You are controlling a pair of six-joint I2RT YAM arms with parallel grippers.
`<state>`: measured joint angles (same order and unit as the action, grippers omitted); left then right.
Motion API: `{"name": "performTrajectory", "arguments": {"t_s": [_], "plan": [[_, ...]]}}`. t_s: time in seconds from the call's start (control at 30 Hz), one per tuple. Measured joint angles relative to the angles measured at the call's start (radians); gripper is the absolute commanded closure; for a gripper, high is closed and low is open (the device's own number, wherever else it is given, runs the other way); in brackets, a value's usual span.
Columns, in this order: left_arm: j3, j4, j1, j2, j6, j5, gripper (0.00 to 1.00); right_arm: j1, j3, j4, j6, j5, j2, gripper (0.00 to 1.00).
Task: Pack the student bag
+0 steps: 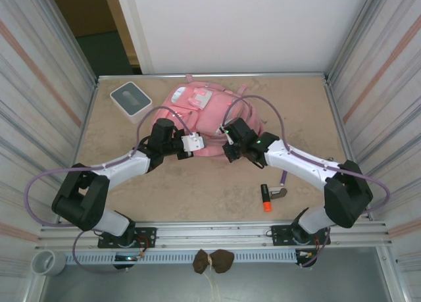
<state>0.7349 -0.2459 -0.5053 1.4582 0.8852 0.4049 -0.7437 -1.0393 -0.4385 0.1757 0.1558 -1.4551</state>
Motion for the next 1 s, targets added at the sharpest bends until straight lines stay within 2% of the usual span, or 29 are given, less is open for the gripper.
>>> {"name": "performTrajectory", "arguments": {"t_s": [0.33, 0.67, 0.73, 0.77, 0.87, 0.97, 1.0], "plan": [[0.0, -0.004, 0.0, 0.0, 0.008, 0.022, 1.0, 0.199, 0.063, 0.027, 0.023, -0.334, 0.067, 1.0], [0.0, 0.002, 0.016, 0.0, 0.007, 0.056, 0.99, 0.286, 0.077, 0.023, 0.034, -0.376, 0.088, 1.0], [0.0, 0.015, 0.019, 0.0, 0.007, 0.06, 0.92, 0.278, 0.089, 0.027, 0.042, -0.391, 0.103, 1.0], [0.0, 0.019, 0.019, -0.002, 0.008, 0.06, 0.76, 0.275, 0.092, 0.028, 0.049, -0.397, 0.11, 1.0], [0.0, 0.04, 0.014, -0.019, -0.007, 0.054, 0.5, 0.272, 0.097, 0.034, 0.065, -0.419, 0.124, 1.0], [0.0, 0.044, -0.012, -0.063, -0.039, 0.031, 0.34, 0.27, 0.105, 0.048, 0.088, -0.441, 0.136, 1.0], [0.0, 0.044, -0.029, -0.078, -0.051, 0.021, 0.32, 0.269, 0.107, 0.053, 0.097, -0.445, 0.14, 1.0]]}}
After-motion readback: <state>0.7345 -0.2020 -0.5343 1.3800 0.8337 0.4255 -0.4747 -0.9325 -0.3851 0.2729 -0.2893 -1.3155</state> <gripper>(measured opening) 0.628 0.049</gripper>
